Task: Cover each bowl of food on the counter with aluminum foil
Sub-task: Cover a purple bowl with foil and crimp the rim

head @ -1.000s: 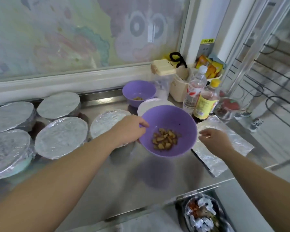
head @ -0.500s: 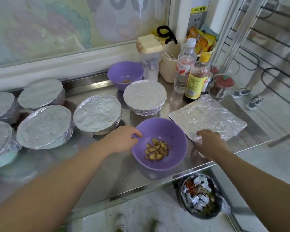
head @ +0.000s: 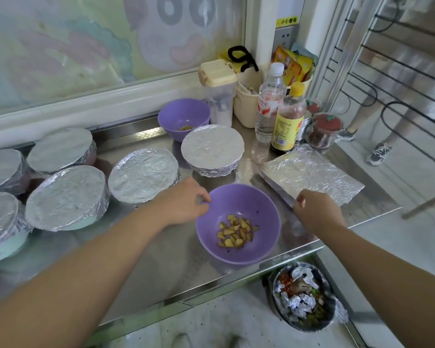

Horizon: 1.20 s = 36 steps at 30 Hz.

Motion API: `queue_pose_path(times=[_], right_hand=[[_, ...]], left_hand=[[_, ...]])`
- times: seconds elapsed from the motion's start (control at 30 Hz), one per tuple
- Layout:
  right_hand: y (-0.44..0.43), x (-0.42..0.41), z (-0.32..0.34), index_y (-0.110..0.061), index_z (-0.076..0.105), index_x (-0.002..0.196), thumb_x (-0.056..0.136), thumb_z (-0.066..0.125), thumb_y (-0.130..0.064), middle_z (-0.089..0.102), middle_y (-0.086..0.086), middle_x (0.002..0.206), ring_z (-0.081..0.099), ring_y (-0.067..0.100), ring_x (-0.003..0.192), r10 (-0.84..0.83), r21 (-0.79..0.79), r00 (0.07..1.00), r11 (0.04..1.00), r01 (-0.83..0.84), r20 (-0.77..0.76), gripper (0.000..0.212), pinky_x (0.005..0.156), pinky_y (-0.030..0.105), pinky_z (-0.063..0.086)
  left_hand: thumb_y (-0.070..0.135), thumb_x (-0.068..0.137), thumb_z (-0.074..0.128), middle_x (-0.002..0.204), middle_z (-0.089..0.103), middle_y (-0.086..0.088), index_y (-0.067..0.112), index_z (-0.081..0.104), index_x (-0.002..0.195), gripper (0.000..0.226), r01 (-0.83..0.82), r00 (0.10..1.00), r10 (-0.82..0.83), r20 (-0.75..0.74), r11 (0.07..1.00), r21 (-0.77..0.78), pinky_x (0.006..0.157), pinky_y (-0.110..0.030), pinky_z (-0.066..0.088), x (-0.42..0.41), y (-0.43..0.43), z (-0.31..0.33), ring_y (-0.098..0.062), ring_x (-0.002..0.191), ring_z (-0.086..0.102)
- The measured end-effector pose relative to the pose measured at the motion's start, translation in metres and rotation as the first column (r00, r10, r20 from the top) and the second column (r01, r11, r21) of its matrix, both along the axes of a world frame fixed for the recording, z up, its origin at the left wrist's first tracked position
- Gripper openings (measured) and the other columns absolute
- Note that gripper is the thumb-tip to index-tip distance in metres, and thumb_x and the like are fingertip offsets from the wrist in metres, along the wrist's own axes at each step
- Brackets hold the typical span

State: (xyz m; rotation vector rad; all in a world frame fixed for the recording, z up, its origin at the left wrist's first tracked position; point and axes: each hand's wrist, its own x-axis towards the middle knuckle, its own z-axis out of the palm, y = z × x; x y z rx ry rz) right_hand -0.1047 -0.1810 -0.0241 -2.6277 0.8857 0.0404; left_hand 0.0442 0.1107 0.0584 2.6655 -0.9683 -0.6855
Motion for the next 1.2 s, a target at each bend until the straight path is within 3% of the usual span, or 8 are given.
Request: queue_pose_path(times=[0.27,0.4,0.5,0.6,0.8,0.9,1.0,1.2], right_hand=[[-0.019,-0.006,0.059,-0.022,0.066,0.083,0.086,0.065,-0.021,0.068,-0.005,0.08,0.065,0.023,0.081,-0.012,0.084,0.971,0.996,-0.008,0.24,0.003,0.077,0.042,0.057],[-0.006,-0.004,0.095,-0.017,0.067,0.095,0.093,0.061,-0.018,0.071,0.0,0.088,0.066,0.022,0.084,0.096,0.072,0.947,0.99,-0.123,0.306,0.006,0.081,0.044,0.057],[0.022,-0.007,0.116,-0.022,0.063,0.096,0.094,0.061,-0.019,0.074,-0.001,0.1,0.063,0.009,0.072,0.222,0.075,0.927,0.964,-0.256,0.301,0.004,0.074,0.035,0.054],[0.062,-0.012,0.124,-0.027,0.064,0.099,0.095,0.061,-0.022,0.074,-0.002,0.106,0.054,0.001,0.051,0.394,0.098,0.894,0.902,-0.421,0.213,0.007,0.059,0.029,0.052],[0.112,-0.008,0.108,-0.03,0.066,0.087,0.088,0.065,-0.046,0.074,-0.005,0.108,0.064,0.012,0.095,0.648,0.177,0.738,0.716,-0.675,0.19,0.016,0.093,0.031,0.045],[0.107,-0.003,0.1,-0.025,0.072,0.1,0.089,0.061,-0.065,0.069,-0.008,0.123,0.06,0.01,0.113,0.532,0.298,0.822,0.766,-0.57,0.205,0.044,0.101,0.033,0.043],[0.099,0.005,0.085,-0.029,0.065,0.129,0.094,0.052,-0.063,0.054,-0.003,0.147,0.046,0.018,0.135,0.479,0.118,0.862,0.858,-0.5,0.166,0.051,0.116,0.04,0.032],[0.099,0.003,0.047,-0.035,0.024,0.158,0.1,0.041,-0.062,0.006,-0.002,0.17,0.001,0.023,0.156,0.453,-0.016,0.888,0.89,-0.456,-0.075,0.066,0.125,0.048,0.005]], left_hand=[[0.026,0.096,0.053,0.114,0.059,0.015,0.03,0.067,0.117,0.025,-0.025,0.99,0.067,0.126,0.95,-0.31,0.081,-0.022,0.049,-0.014,-0.039,0.027,-0.005,0.089,0.059],[0.039,0.1,0.052,0.105,0.068,0.008,0.018,0.064,0.12,0.031,-0.263,0.95,0.152,-0.273,0.861,-0.436,0.08,-0.025,0.056,-0.029,-0.068,0.038,-0.011,0.089,0.069],[0.065,0.093,0.05,0.117,0.064,-0.006,0.022,0.051,0.123,0.052,-0.613,0.669,0.238,-0.704,0.713,-0.341,0.089,-0.041,0.059,-0.033,-0.08,0.042,-0.026,0.099,0.072],[0.074,0.072,0.065,0.114,0.069,-0.01,0.018,0.059,0.121,0.074,-0.757,0.53,0.256,-0.809,0.573,-0.315,0.082,-0.042,0.061,-0.028,-0.076,0.034,-0.027,0.096,0.073],[0.028,0.058,0.07,0.1,0.075,-0.005,0.019,0.072,0.103,0.046,-0.721,0.675,0.448,-0.587,0.571,-0.393,0.091,-0.046,0.057,-0.029,-0.027,0.01,-0.024,0.094,0.072],[0.019,0.079,0.068,0.096,0.073,-0.001,0.014,0.069,0.102,0.024,-0.659,0.746,0.498,-0.442,0.648,-0.382,0.064,-0.024,0.049,-0.034,-0.005,0.006,-0.011,0.08,0.066],[0.015,0.085,0.067,0.087,0.068,0.004,0.015,0.067,0.096,0.01,-0.624,0.778,0.491,-0.391,0.672,-0.399,0.054,-0.015,0.041,-0.038,0.006,-0.003,-0.005,0.074,0.06],[0.015,0.087,0.071,0.105,0.071,0.008,0.028,0.068,0.101,0.019,-0.601,0.795,0.437,-0.421,0.664,-0.446,0.092,-0.033,0.053,-0.045,0.015,-0.021,-0.012,0.099,0.067]])
